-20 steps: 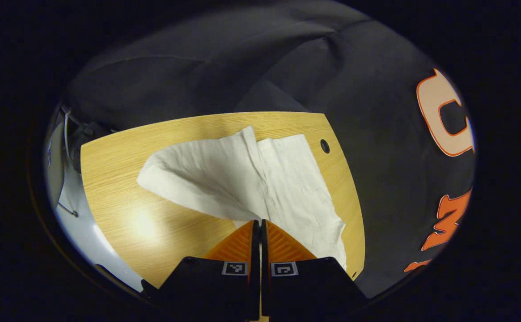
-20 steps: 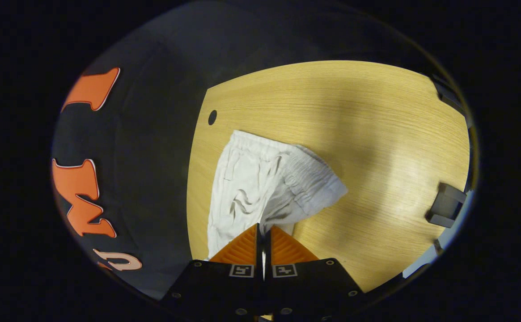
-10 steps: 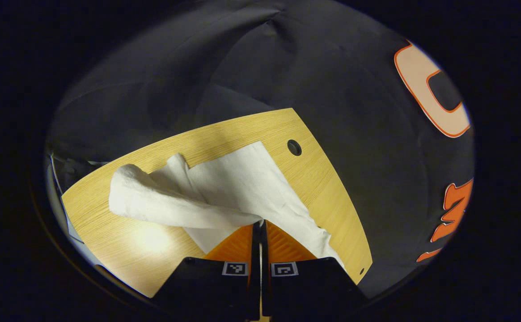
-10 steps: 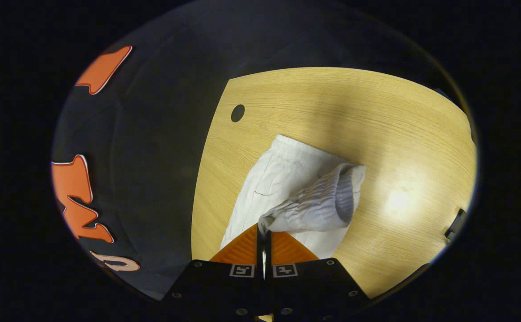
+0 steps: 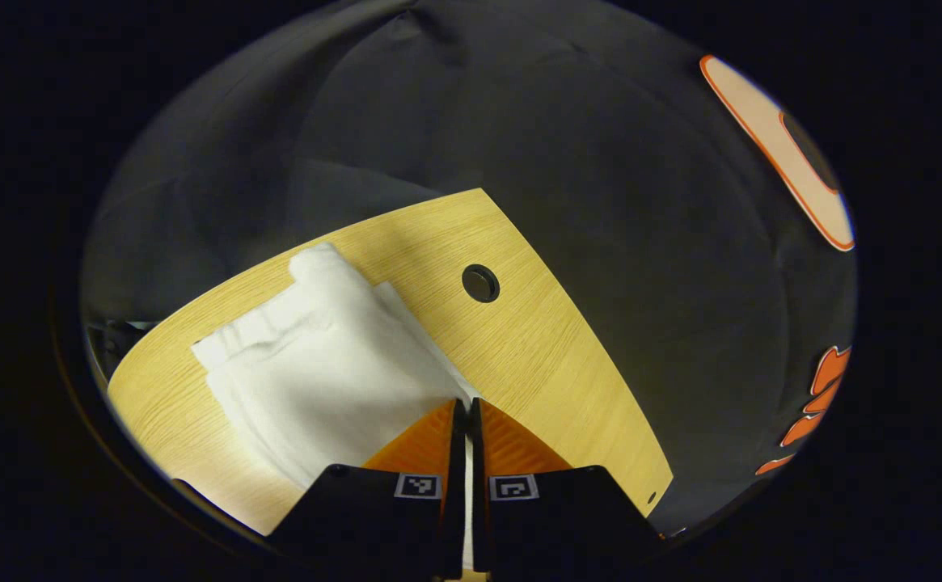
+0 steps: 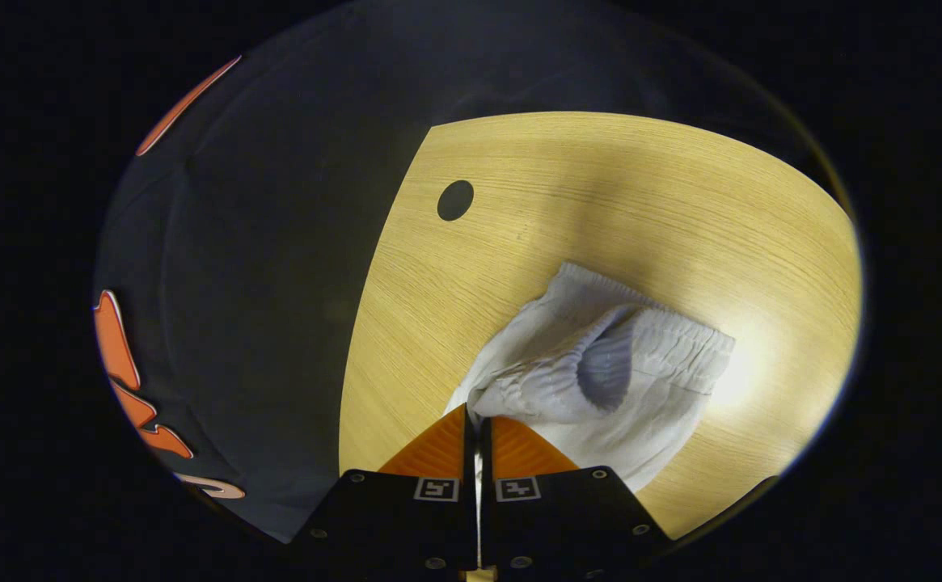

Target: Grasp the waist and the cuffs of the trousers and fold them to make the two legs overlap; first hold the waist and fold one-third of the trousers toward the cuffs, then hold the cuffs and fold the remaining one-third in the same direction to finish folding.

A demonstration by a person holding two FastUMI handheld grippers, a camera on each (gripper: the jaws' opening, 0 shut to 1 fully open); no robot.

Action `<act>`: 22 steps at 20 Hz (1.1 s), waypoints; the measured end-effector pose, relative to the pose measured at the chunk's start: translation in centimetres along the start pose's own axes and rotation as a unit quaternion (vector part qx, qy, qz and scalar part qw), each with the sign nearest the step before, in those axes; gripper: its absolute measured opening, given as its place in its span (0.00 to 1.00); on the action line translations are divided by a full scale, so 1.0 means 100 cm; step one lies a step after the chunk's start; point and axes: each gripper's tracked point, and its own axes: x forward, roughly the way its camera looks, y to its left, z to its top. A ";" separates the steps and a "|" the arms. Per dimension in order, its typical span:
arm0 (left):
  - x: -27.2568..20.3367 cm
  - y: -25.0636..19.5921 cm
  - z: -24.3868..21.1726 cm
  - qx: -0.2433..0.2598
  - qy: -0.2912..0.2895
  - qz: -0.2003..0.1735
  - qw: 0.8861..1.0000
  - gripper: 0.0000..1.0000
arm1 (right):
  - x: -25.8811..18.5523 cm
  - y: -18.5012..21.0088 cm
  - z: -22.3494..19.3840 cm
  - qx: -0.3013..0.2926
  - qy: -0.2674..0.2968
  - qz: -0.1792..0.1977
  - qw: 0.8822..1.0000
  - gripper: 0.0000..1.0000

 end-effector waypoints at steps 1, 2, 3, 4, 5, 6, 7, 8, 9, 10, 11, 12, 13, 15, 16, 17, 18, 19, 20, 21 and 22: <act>0.005 -0.001 0.004 0.010 -0.003 0.005 1.000 0.08 | 0.002 0.002 0.002 -0.006 -0.001 0.001 1.000 0.02; 0.012 -0.002 0.011 0.022 -0.014 0.008 1.000 0.22 | 0.003 0.004 0.003 -0.012 -0.005 0.004 1.000 0.05; 0.010 -0.004 0.017 0.033 -0.024 0.006 0.999 0.24 | 0.008 0.007 0.002 -0.017 -0.009 0.010 1.000 0.08; 0.009 -0.006 0.021 0.041 -0.030 0.006 0.999 0.43 | 0.009 0.010 0.002 -0.018 -0.012 0.016 1.000 0.23; 0.006 -0.010 0.022 0.044 -0.031 0.002 0.999 0.62 | 0.005 0.013 0.002 -0.019 -0.012 0.020 1.000 0.23; 0.003 -0.014 0.019 0.042 -0.027 -0.007 0.999 0.81 | 0.002 0.013 0.001 -0.024 -0.010 0.023 0.999 0.66; 0.001 -0.016 0.017 0.037 -0.023 -0.013 0.999 0.86 | -0.001 0.011 0.000 -0.032 -0.010 0.020 0.999 0.67; -0.003 -0.020 0.015 0.032 -0.022 -0.021 0.999 0.87 | -0.004 0.007 -0.001 -0.044 -0.012 0.016 0.999 0.78; -0.008 -0.023 0.013 0.029 -0.024 -0.026 0.999 0.93 | -0.007 0.005 -0.001 -0.056 -0.016 0.015 0.998 0.85; -0.017 -0.023 0.013 0.030 -0.024 -0.024 0.999 1.00 | -0.012 0.003 -0.001 -0.068 -0.021 0.014 0.997 0.98; -0.017 -0.022 0.012 0.035 -0.026 -0.022 0.999 0.99 | -0.017 0.001 0.000 -0.081 -0.026 0.013 0.996 0.98; -0.023 -0.023 0.013 0.041 -0.033 -0.024 0.998 1.00 | -0.022 -0.002 0.001 -0.094 -0.031 0.012 0.995 0.99; -0.031 -0.026 0.012 0.049 -0.038 -0.028 0.998 1.00 | -0.026 -0.004 0.001 -0.107 -0.036 0.009 0.994 0.98; -0.044 -0.032 0.009 0.067 -0.043 -0.039 0.996 1.00 | -0.038 -0.012 0.003 -0.130 -0.046 0.004 0.990 0.98; -0.053 -0.038 0.008 0.074 -0.043 -0.045 0.995 1.00 | -0.043 -0.017 0.005 -0.140 -0.051 -0.001 0.989 0.98; -0.062 -0.045 0.007 0.080 -0.047 -0.055 0.994 1.00 | -0.048 -0.022 0.006 -0.146 -0.055 -0.007 0.988 0.98; -0.071 -0.051 0.007 0.088 -0.053 -0.064 0.993 1.00 | -0.053 -0.028 0.009 -0.145 -0.059 -0.009 0.988 0.98; -0.078 -0.057 0.008 0.100 -0.063 -0.071 0.991 1.00 | -0.056 -0.032 0.011 -0.142 -0.060 -0.006 0.988 0.98; -0.089 -0.063 0.009 0.114 -0.073 -0.076 0.988 1.00 | -0.060 -0.039 0.012 -0.138 -0.064 -0.006 0.988 0.99; -0.100 -0.068 0.006 0.128 -0.078 -0.077 0.986 1.00 | -0.063 -0.050 0.014 -0.135 -0.066 -0.009 0.989 0.98; -0.111 -0.071 0.003 0.139 -0.084 -0.077 0.984 1.00 | -0.065 -0.062 0.015 -0.134 -0.066 -0.016 0.989 0.99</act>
